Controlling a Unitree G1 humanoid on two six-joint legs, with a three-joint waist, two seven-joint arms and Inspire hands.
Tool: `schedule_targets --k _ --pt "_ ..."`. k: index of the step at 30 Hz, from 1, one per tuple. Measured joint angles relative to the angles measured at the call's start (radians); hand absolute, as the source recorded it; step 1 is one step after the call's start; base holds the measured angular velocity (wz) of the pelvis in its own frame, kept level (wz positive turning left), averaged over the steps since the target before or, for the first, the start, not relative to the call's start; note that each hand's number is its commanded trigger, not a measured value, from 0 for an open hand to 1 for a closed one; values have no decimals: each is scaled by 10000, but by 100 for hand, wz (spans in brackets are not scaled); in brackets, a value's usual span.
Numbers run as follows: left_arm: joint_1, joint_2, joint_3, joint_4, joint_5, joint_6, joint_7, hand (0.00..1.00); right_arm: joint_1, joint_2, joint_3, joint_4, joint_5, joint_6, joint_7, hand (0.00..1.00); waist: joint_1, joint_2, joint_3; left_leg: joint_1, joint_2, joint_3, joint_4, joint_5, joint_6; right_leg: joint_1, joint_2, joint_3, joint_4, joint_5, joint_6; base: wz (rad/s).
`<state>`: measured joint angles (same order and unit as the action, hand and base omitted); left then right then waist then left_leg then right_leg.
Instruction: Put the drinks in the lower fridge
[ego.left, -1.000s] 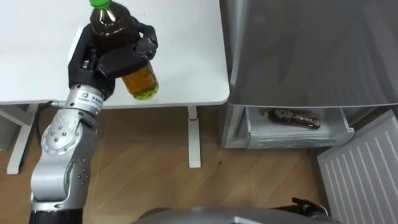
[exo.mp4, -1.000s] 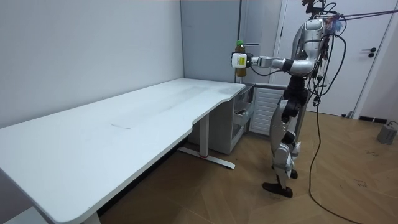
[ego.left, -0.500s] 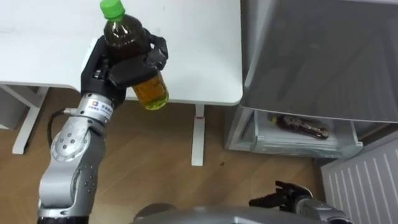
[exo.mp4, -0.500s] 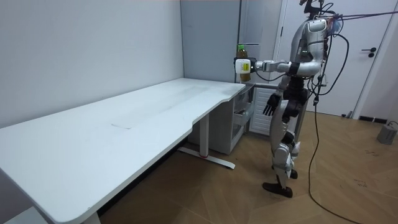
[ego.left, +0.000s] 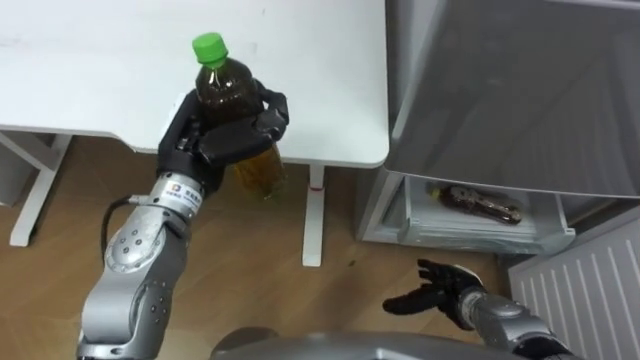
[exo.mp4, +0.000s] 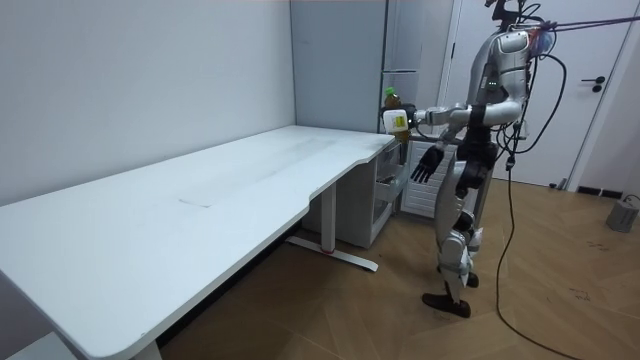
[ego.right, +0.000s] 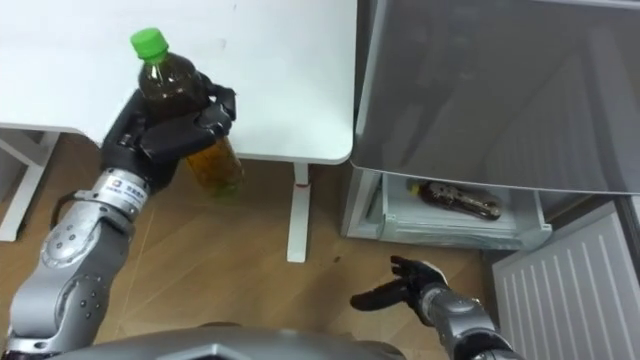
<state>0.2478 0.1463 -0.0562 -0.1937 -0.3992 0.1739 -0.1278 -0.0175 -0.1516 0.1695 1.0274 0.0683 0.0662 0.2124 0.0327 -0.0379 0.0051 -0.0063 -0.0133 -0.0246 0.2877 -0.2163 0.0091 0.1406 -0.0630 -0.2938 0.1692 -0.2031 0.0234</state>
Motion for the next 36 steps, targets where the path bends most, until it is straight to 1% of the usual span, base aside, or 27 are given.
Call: schedule_targets --k 3,6,8,10,13,15,21,27,29,33,36 --pt "0 -3 -96 91 -3 -1 -1 100 127 12 59 -643 -44 -6 239 0 6 8 7 32 1 -4 -33 0 0 12 -3 14 13 1 -1 0" --pt "0 3 -175 122 -3 -1 -12 100 234 45 58 -1050 -404 -19 477 0 7 23 18 21 1 0 -37 -1 1 0 -6 21 23 1 -1 0" --pt "0 -9 -193 152 -11 -2 -78 100 303 59 60 -1284 -493 8 623 0 21 49 35 -25 6 0 -36 -1 1 -46 -5 30 45 1 -1 0" --pt "-1 3 -311 292 -10 -4 -114 100 469 60 98 -1906 -509 15 717 0 19 107 63 -69 5 19 -88 -2 1 -109 -8 50 78 1 -1 -2" --pt "-20 -3 -614 815 8 -6 -114 100 503 52 468 -2652 -516 20 853 0 0 173 49 -78 20 98 -126 -2 4 -186 -16 117 179 1 0 -9" --pt "-20 10 -788 1010 13 -5 -120 100 494 64 580 -3053 -515 0 1043 0 5 178 49 -108 22 135 -124 -3 5 -236 -17 159 180 1 0 -5" --pt "-23 30 -875 1054 16 -7 -120 100 748 62 951 -3589 -516 2 1542 0 8 212 35 -200 19 137 3 -3 7 -312 -26 156 189 2 -1 0" --pt "-23 10 -908 1054 17 -7 -119 100 945 53 1041 -3995 -511 6 1938 0 -7 271 31 -284 18 138 23 -6 12 -370 -28 170 207 2 0 0" --pt "-24 13 -1040 1054 17 -7 -119 100 947 52 1060 -4037 -506 10 1972 0 0 297 21 -281 16 138 23 -5 12 -367 -30 168 213 2 0 0" --pt "-42 3 -1345 1177 19 -6 -120 100 931 69 1184 -4261 -499 29 2186 0 -34 352 45 -236 14 133 32 -5 12 -307 -31 164 217 2 0 0" --pt "-42 -12 -1575 1238 20 -7 -122 100 897 81 1231 -4650 -496 172 2499 0 -55 386 80 -207 13 134 3 -14 22 -259 -31 163 215 2 0 0"
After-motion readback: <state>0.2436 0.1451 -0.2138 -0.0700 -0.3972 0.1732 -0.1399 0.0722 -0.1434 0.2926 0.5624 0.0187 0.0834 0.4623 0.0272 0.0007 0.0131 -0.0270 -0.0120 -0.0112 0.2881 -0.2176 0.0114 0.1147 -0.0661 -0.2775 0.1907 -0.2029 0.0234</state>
